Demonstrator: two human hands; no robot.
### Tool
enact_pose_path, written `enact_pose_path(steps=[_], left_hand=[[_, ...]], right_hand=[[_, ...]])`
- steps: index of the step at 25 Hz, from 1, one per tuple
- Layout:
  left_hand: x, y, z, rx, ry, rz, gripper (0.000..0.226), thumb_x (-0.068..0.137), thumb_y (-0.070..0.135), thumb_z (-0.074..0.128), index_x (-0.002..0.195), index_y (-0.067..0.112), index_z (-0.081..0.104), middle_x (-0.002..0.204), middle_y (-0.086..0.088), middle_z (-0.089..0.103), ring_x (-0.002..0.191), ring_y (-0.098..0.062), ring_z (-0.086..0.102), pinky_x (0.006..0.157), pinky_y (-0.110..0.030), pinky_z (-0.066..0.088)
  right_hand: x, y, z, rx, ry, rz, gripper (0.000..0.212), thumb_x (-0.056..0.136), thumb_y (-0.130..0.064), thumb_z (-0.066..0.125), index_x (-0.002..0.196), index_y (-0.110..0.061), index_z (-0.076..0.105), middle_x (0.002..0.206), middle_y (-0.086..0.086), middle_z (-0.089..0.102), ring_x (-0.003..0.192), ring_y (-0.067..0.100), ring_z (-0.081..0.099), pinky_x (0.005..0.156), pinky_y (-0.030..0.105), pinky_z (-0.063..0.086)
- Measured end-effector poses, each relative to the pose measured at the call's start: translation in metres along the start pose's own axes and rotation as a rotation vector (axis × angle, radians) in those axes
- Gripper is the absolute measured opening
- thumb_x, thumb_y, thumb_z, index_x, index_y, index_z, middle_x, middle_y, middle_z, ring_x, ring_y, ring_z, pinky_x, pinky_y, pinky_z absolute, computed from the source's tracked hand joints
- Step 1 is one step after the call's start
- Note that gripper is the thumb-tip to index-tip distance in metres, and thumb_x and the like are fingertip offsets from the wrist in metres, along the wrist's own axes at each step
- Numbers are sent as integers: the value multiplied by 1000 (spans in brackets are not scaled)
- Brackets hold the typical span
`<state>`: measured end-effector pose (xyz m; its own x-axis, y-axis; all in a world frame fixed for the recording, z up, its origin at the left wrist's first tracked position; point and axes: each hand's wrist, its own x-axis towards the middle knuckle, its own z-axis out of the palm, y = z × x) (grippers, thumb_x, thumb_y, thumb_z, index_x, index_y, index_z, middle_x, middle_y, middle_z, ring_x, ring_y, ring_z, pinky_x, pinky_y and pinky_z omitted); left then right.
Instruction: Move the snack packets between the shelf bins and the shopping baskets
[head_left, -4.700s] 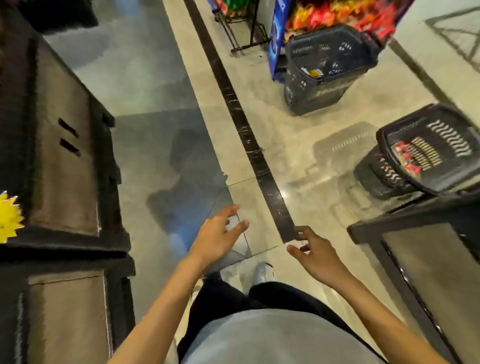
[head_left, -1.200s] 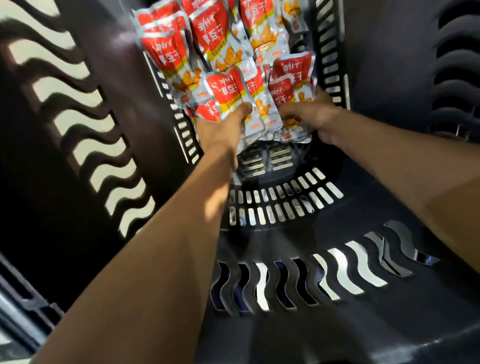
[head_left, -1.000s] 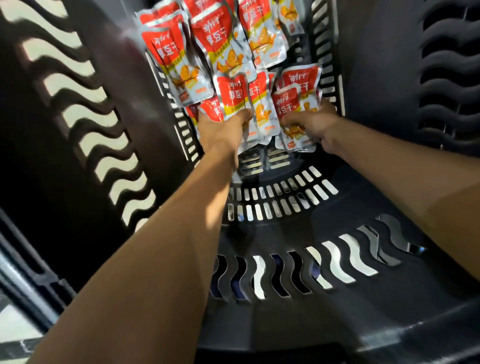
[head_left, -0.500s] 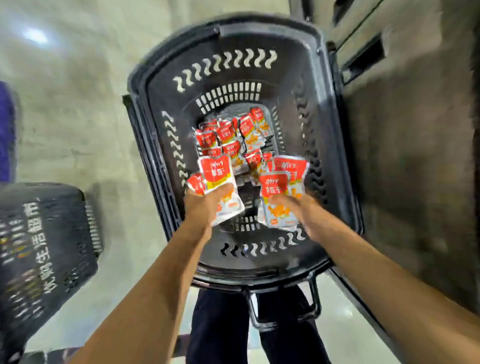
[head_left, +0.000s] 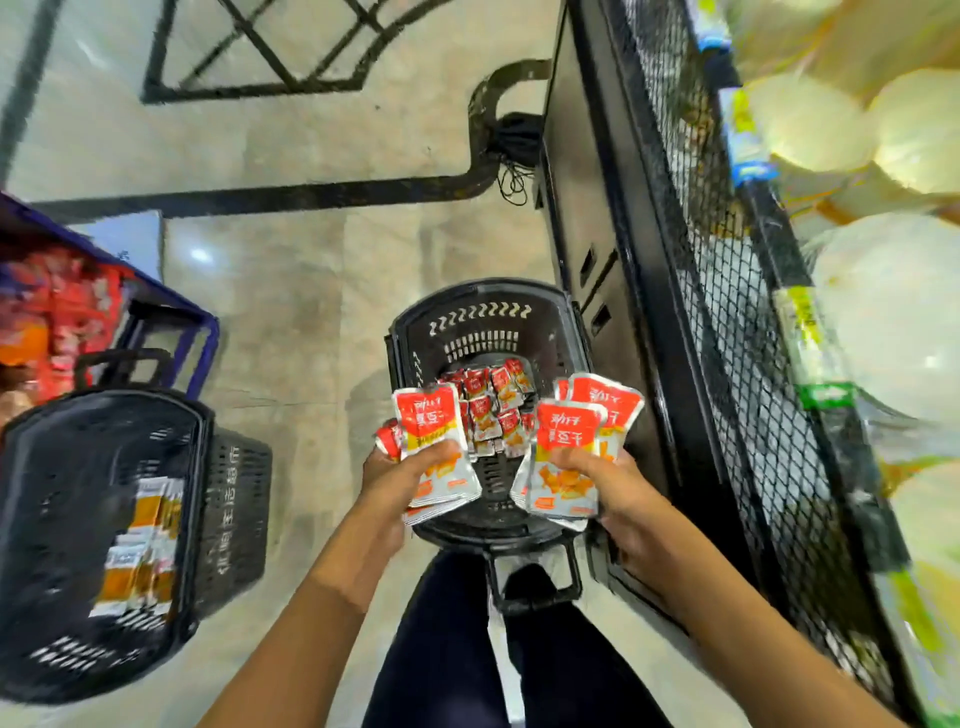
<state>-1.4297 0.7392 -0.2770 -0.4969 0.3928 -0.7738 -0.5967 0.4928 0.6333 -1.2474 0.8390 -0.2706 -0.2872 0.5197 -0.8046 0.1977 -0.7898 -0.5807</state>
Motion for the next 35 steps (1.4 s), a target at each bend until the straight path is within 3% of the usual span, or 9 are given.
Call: enact_pose_path(steps=[4, 8, 11, 14, 19, 23, 26, 30, 35], left_hand=[[-63, 6, -20, 11, -107, -1, 34, 71, 2, 77, 97, 16, 63, 93, -9, 72, 75, -23, 69, 76, -37, 56], [-89, 16, -42, 68, -236, 55, 40, 66, 1, 77, 100, 16, 62, 92, -9, 72, 73, -22, 69, 77, -39, 56], [-100, 18, -65, 190, -371, 66, 33, 70, -1, 76, 95, 16, 63, 89, -8, 72, 74, -24, 68, 79, -41, 56], [-108, 16, -84, 352, -491, 37, 33, 72, 3, 76, 102, 10, 66, 93, -11, 73, 78, -26, 69, 73, -37, 57], [-136, -2, -76, 592, -737, 37, 21, 74, 0, 74, 92, 10, 66, 73, -4, 72, 57, -15, 67, 57, -29, 58], [-175, -35, -52, 773, -953, -25, 25, 67, 7, 81, 86, 11, 66, 74, -6, 72, 61, -20, 68, 70, -45, 58], [-223, -78, -36, 886, -1141, -17, 16, 80, -3, 67, 83, 12, 62, 63, -1, 69, 51, -12, 65, 50, -27, 56], [-290, -153, -28, 1040, -1305, -55, 31, 68, 2, 76, 94, 12, 64, 74, -4, 72, 62, -16, 68, 58, -31, 56], [-373, -259, -43, 1273, -1455, -96, 46, 63, 7, 78, 106, 7, 62, 80, -6, 72, 63, -18, 70, 58, -28, 55]], right_hand=[[-76, 4, 3, 9, -53, -81, 26, 81, -1, 65, 103, -13, 60, 80, 1, 74, 72, 16, 71, 64, 28, 57], [-132, 18, 13, 133, -20, -166, 25, 83, -2, 62, 103, -15, 60, 86, 3, 73, 72, 15, 71, 58, 24, 56], [-165, 52, 30, 247, 79, -221, 23, 83, -3, 62, 101, -17, 60, 84, 2, 73, 72, 15, 71, 63, 28, 56], [-195, 99, 51, 419, 215, -229, 24, 80, 1, 63, 98, -15, 60, 78, 3, 73, 70, 20, 70, 67, 36, 55], [-250, 184, 73, 662, 378, -289, 60, 58, -9, 73, 116, -9, 58, 96, 11, 73, 86, 29, 70, 81, 44, 55], [-296, 249, 77, 851, 504, -348, 73, 45, -14, 81, 114, -7, 59, 88, 9, 74, 75, 24, 72, 59, 33, 58], [-335, 300, 77, 994, 619, -426, 102, 15, -31, 94, 109, -10, 60, 92, 11, 74, 79, 25, 72, 61, 34, 57], [-388, 377, 73, 1168, 761, -428, 71, 55, -10, 82, 120, -8, 55, 99, 14, 72, 84, 27, 71, 67, 36, 57], [-463, 464, 64, 1375, 966, -442, 57, 59, -10, 69, 115, -12, 56, 89, 8, 74, 76, 22, 72, 60, 32, 58]])
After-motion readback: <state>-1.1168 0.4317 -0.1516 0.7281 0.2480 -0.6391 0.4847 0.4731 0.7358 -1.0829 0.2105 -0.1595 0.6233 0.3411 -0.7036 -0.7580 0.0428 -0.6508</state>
